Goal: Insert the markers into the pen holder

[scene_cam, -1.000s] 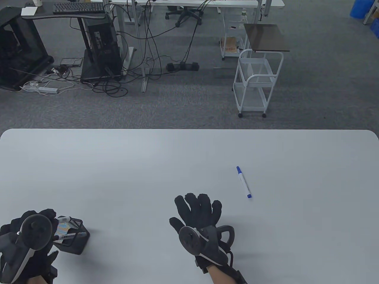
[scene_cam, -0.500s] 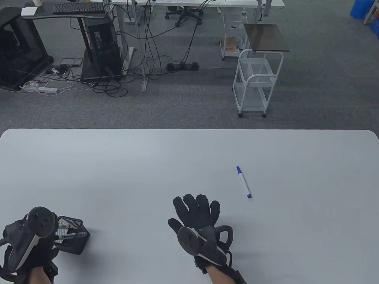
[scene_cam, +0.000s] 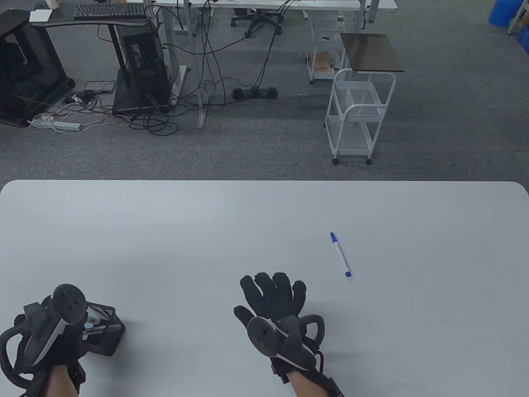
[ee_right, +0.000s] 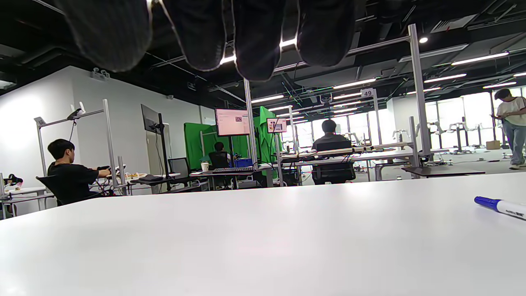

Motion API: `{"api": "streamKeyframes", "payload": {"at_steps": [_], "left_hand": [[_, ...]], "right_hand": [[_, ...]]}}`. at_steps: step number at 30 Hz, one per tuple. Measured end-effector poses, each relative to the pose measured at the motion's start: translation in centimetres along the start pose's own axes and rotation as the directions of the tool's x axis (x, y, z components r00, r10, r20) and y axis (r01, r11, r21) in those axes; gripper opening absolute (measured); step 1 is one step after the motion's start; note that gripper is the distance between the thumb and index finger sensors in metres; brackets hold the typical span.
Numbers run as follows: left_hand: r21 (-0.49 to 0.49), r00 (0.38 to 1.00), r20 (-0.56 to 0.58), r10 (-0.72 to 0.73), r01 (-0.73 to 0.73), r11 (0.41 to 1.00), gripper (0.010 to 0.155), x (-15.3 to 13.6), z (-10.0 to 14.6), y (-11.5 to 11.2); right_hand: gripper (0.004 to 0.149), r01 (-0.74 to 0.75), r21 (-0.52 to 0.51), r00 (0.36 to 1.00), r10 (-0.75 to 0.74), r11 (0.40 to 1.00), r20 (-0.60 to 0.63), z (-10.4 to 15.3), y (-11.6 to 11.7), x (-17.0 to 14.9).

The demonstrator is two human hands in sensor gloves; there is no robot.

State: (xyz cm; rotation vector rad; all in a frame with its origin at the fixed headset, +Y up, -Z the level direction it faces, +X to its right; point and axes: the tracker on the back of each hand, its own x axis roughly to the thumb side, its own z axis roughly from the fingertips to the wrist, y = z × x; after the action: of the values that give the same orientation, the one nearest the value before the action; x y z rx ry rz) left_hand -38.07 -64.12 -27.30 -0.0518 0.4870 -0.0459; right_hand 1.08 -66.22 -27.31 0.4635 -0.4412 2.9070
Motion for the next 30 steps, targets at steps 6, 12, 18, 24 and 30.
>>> {"api": "streamKeyframes", "payload": {"at_steps": [6,12,18,24,30], "left_hand": [[-0.010,1.000,0.007,-0.013,0.014,1.000,0.034,0.19,-0.28,-0.41],[-0.023,1.000,0.015,-0.021,0.021,1.000,0.033,0.46,-0.46,-0.73],[-0.031,0.999,0.024,-0.021,0.022,0.999,0.032,0.66,-0.48,-0.81],[-0.044,0.999,0.030,-0.021,0.022,0.999,0.031,0.85,-0.50,-0.89],[-0.054,1.000,0.029,-0.007,0.009,0.999,0.034,0.88,-0.50,-0.95]], "right_hand": [[0.066,-0.001,0.001,1.000,0.001,1.000,0.001,-0.02,0.07,0.04],[0.065,0.000,0.003,1.000,0.000,1.000,0.002,-0.03,0.06,0.03],[0.065,-0.002,0.003,1.000,0.002,1.000,0.003,-0.03,0.12,0.06],[0.065,-0.004,0.005,1.000,0.004,1.000,0.007,0.00,0.14,0.14],[0.065,-0.006,0.006,1.000,0.006,1.000,0.008,0.02,0.18,0.19]]}}
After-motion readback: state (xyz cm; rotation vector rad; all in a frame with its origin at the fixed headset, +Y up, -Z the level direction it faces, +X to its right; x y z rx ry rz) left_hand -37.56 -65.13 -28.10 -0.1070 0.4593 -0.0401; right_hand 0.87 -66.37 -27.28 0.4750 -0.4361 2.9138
